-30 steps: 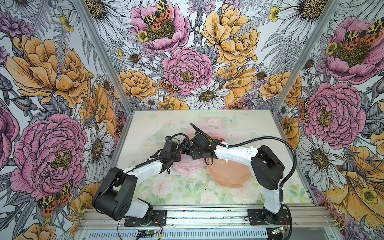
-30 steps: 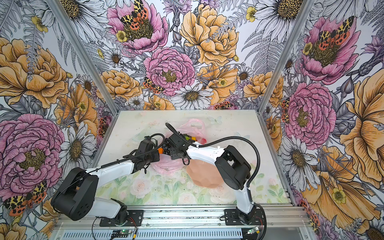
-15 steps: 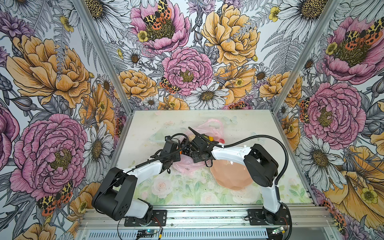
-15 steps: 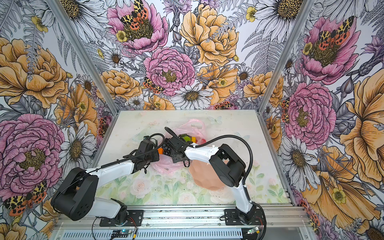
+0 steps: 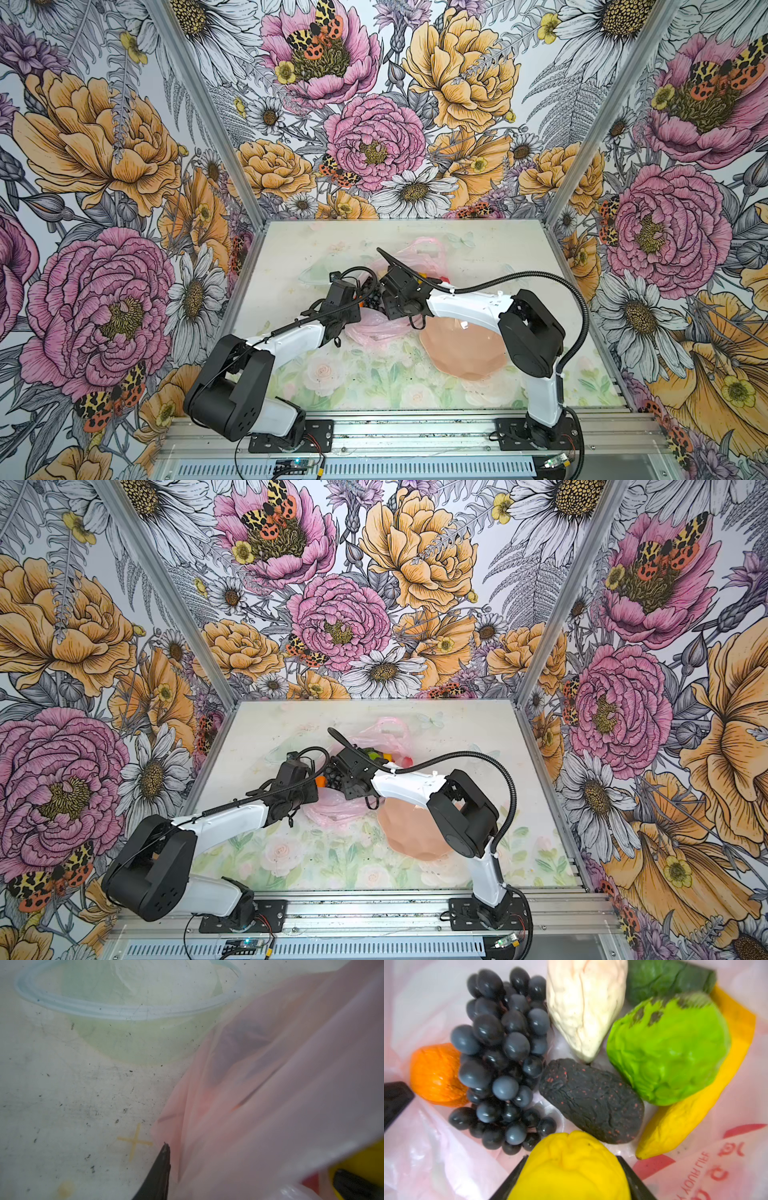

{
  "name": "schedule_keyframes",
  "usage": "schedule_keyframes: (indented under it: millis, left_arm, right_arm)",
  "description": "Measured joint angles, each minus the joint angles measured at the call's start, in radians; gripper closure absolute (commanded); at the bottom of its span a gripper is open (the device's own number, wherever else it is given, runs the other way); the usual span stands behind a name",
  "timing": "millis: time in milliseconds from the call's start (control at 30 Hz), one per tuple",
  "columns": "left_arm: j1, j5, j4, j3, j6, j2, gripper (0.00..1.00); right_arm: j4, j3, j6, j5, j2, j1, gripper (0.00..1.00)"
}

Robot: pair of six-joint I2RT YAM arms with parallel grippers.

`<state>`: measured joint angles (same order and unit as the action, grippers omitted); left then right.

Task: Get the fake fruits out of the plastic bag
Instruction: 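Lower the right gripper onto the yellow lemon and close on it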

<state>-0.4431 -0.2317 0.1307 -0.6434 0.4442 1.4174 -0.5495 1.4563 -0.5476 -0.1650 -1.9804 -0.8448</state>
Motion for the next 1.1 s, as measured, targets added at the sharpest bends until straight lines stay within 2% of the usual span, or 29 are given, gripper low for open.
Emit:
schedule_keyframes:
  millis: [300, 533, 767, 1100]
  left_arm:
    - [0.0, -0.008, 0.0, -0.006, -0.003, 0.0, 0.7]
    - [0.0, -0.008, 0.0, -0.008, -0.004, 0.0, 0.71]
    - [0.0, -0.009, 0.001, -0.01, -0.007, 0.0, 0.71]
    - [-0.002, -0.015, 0.001, -0.011, -0.007, 0.0, 0.71]
  right_arm:
    - [0.0, 0.005, 0.018, 0.0, 0.045, 0.001, 0.41]
    - [0.002, -0.011, 0.026, 0.004, 0.157, 0.018, 0.41]
    - [0.0, -0.123, 0.026, 0.016, 0.353, 0.058, 0.42]
    - [-0.051, -0.321, 0.021, 0.055, 0.561, 0.185, 0.43]
